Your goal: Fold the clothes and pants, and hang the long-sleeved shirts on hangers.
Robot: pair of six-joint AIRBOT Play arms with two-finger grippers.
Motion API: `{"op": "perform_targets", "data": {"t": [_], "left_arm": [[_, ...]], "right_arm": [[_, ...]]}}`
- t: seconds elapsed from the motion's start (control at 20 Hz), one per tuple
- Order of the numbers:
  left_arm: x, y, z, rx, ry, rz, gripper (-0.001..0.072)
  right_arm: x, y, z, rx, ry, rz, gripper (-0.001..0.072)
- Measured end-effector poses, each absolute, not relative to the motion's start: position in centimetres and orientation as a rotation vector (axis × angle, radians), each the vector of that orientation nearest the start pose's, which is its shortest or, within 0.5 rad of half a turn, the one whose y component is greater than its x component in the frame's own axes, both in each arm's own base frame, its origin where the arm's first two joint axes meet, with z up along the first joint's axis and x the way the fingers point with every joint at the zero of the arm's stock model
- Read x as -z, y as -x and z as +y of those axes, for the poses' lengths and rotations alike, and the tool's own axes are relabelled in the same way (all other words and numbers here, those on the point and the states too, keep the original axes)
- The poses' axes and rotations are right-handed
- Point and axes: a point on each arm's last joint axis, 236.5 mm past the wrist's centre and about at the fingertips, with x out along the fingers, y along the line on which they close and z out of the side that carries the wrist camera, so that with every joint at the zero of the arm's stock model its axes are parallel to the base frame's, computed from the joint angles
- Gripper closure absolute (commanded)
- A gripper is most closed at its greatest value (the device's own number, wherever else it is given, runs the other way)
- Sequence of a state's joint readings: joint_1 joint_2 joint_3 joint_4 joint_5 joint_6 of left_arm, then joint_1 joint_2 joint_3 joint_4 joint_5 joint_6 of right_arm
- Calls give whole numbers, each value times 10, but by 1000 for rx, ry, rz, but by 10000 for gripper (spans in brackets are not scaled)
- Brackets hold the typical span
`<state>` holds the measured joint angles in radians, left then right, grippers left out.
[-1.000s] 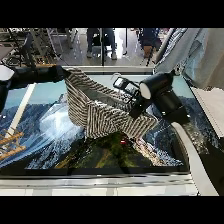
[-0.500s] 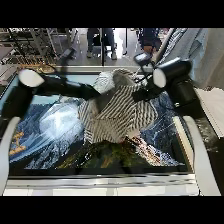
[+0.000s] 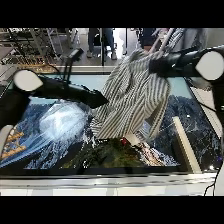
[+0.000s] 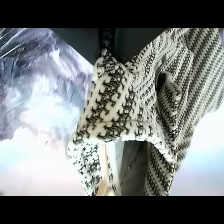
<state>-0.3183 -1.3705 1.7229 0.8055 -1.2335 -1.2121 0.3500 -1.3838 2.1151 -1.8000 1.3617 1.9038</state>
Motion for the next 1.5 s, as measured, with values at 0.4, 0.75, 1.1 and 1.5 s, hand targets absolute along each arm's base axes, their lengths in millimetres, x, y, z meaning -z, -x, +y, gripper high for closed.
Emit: {"op": "perform_targets", "data": {"t": [0.4, 0.75, 1.1, 1.5], "left_arm": [[-270, -345, -204, 886, 55, 800, 8], [-246, -335, -144, 757, 14, 945, 7], [-235, -337, -123, 689, -8, 991, 8], [-233, -336, -120, 641, 53, 1026, 8]], "right_arm": [[-334, -371, -136, 821, -55, 648, 675], [-442, -177, -295, 1491, 58, 437, 675], [-524, -44, -356, 1854, 117, 5, 675], [-472, 11, -430, 1829, 50, 144, 320]]}}
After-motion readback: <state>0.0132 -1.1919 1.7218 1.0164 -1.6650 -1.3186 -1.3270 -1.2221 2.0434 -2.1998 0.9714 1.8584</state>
